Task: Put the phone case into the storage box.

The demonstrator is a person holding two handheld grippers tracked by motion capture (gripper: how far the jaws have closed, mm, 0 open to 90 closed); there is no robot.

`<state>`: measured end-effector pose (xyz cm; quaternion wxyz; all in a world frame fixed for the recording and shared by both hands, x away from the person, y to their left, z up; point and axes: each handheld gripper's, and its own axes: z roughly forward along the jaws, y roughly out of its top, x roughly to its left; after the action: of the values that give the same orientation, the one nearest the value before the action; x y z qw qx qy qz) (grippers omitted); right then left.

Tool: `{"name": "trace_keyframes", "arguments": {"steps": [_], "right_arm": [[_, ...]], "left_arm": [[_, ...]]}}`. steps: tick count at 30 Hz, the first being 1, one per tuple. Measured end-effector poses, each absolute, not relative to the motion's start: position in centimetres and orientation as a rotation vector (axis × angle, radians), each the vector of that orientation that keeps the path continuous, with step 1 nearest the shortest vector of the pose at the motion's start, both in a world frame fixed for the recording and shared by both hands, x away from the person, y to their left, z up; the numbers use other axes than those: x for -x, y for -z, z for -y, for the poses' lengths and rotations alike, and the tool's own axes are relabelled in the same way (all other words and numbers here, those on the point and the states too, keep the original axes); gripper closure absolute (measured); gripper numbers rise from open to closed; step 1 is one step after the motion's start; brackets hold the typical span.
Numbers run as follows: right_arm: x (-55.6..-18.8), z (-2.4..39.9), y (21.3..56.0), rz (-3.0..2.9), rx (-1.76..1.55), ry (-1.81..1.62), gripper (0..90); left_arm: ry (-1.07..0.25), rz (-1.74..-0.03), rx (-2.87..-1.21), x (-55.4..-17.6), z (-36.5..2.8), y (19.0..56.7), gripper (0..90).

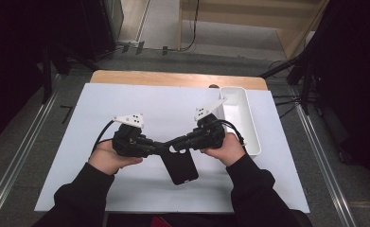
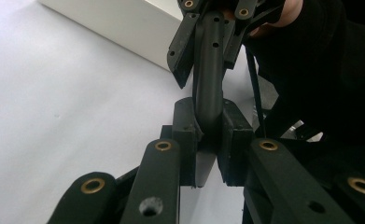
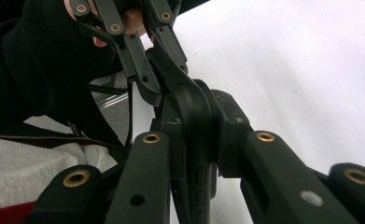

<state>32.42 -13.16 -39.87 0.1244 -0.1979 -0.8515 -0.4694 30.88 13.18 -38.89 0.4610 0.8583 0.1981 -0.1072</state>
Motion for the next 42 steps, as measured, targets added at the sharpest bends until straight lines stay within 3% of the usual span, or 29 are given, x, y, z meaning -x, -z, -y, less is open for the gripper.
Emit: {"name": "trace_keyframes", "arguments": {"steps": [14, 23, 32, 42], "right_arm": [[-32.3, 13.6, 40.0, 2.471, 0.611, 1.354, 73.0], [-32.3, 14.2, 39.9, 2.444, 0.641, 1.373, 66.8], [-32.2, 15.1, 39.5, 2.473, 0.697, 1.431, 57.6], [-31.7, 15.3, 39.4, 2.513, 0.795, 1.442, 54.5]], "left_arm": [[0.273, -0.479, -2.140, -31.1, -12.7, 38.6, 79.6], [0.250, -0.500, -2.168, -31.1, -12.8, 38.1, 79.5], [0.234, -0.588, -2.158, -31.4, -13.3, 37.5, 79.4], [0.201, -0.702, -2.155, -32.2, -13.6, 36.8, 79.3]]}}
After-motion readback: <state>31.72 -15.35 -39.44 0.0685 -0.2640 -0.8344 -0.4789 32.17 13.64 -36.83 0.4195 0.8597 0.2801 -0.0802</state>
